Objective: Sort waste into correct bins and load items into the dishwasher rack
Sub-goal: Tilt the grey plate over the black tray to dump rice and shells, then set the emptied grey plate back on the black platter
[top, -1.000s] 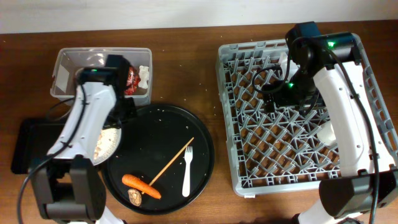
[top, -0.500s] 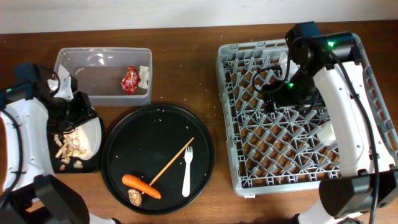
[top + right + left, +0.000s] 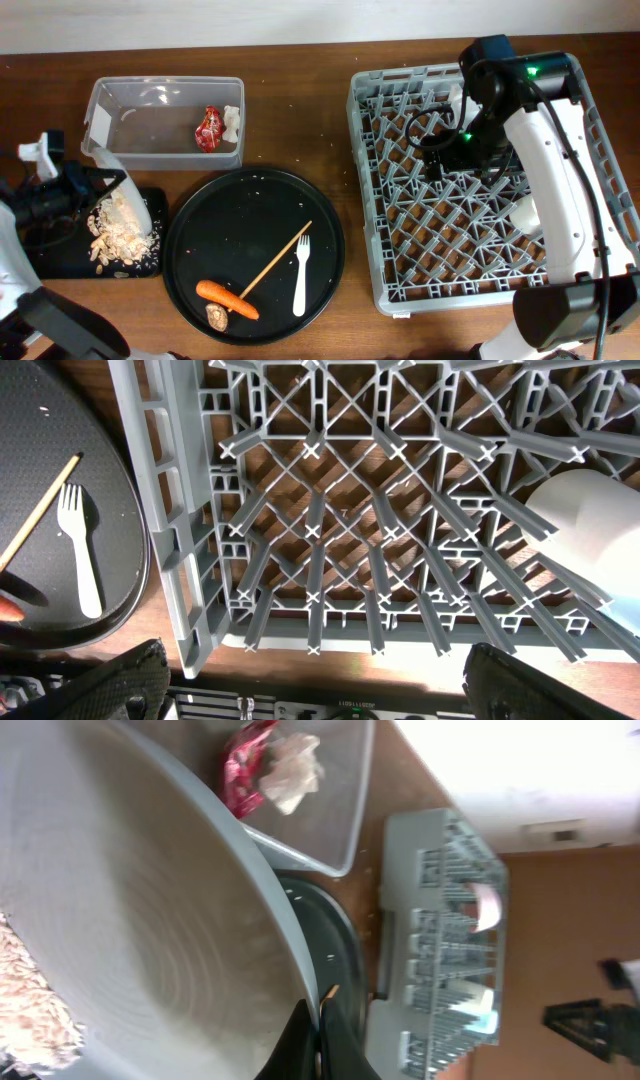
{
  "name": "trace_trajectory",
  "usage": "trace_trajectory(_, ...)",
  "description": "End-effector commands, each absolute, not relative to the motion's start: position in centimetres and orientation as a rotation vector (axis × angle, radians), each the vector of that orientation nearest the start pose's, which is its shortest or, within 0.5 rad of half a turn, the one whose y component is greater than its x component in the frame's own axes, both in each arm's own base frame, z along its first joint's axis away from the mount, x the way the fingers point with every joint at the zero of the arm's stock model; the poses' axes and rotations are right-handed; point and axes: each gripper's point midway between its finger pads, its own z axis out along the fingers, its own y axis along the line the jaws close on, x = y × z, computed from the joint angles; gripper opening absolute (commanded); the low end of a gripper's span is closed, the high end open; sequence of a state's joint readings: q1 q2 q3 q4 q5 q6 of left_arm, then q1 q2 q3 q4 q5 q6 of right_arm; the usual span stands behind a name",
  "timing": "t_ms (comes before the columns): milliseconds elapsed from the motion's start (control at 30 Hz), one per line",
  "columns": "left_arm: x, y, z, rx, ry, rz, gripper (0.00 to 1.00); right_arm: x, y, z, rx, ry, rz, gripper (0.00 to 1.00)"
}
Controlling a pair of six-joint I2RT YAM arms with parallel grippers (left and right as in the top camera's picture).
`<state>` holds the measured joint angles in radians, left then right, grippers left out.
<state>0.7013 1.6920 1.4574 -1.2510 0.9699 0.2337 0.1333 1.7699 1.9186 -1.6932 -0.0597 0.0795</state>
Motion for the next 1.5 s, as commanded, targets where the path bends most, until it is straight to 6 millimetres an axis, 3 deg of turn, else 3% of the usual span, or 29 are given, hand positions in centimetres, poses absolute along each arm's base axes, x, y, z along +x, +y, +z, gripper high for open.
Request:
trace_trajectory(0,33.0,9.3,23.1,-0.410,2.166,-1.218,0.00,30.5,4.8,23.0,-0.070,3.097,0.081,0.97)
trace_trajectory(167,31.9,10.3,23.9,-0.414,1.950,-1.325,0.00,30.5,4.8,23.0,-0.070,3.097,0.081,0.97)
trace_trajectory(500,31.6,9.9,23.7,-0.447,1.957,-1.354,0.00,30.5,4.8,23.0,-0.070,3.097,0.082,0.97)
trace_trajectory(567,31.7,8.5,23.4,-0.423,2.005,-1.372,0.00,30.5,4.8,23.0,-0.070,3.097,0.082,0.97)
trace_trajectory(633,31.8,4.3,22.4,-0.284,2.172,-1.355,0.00,30.5,4.8,23.0,-0.070,3.097,0.082,0.97)
trace_trajectory(700,31.2,-1.1,21.5,-0.054,2.345,-1.321,0.00,30.5,4.8,23.0,-0.070,3.097,0.082,0.97)
trace_trajectory(733,30.4,-4.2,20.6,0.096,2.453,-1.290,0.00,30.5,4.8,23.0,-0.070,3.097,0.082,0.97)
trace_trajectory(833,28.2,-9.9,17.9,0.433,2.668,-1.169,0.01,30.5,4.8,23.0,-0.070,3.097,0.082,0.97)
trace_trajectory(867,27.9,-10.8,17.0,0.474,2.743,-1.092,0.00,30.5,4.8,23.0,-0.070,3.097,0.082,0.97)
trace_trajectory(933,27.9,-12.1,14.1,0.519,2.923,-0.734,0.00,30.5,4.8,23.0,-0.070,3.097,0.082,0.97)
trace_trajectory(1000,28.3,-13.9,12.2,0.588,2.967,-0.419,0.01,30.5,5.0,23.0,-0.070,3.098,0.097,0.97)
trace_trajectory(1200,26.7,-20.2,8.0,0.756,3.017,-0.352,0.00,30.4,5.4,23.0,-0.072,3.099,0.129,0.97)
trace_trajectory(1233,26.3,-20.8,7.5,0.791,3.025,-0.348,0.02,30.4,5.4,23.0,-0.072,3.099,0.129,0.97)
trace_trajectory(1267,25.9,-21.3,7.3,0.821,3.025,-0.345,0.15,30.4,5.4,23.0,-0.072,3.099,0.129,0.97)
trace_trajectory(1367,25.8,-21.4,7.5,0.828,3.022,-0.344,0.36,30.4,5.4,23.0,-0.071,3.101,0.129,0.98)
trace_trajectory(1467,27.1,-19.3,9.8,0.756,3.024,-0.250,0.40,30.1,5.3,22.6,-0.071,3.119,0.126,0.98)
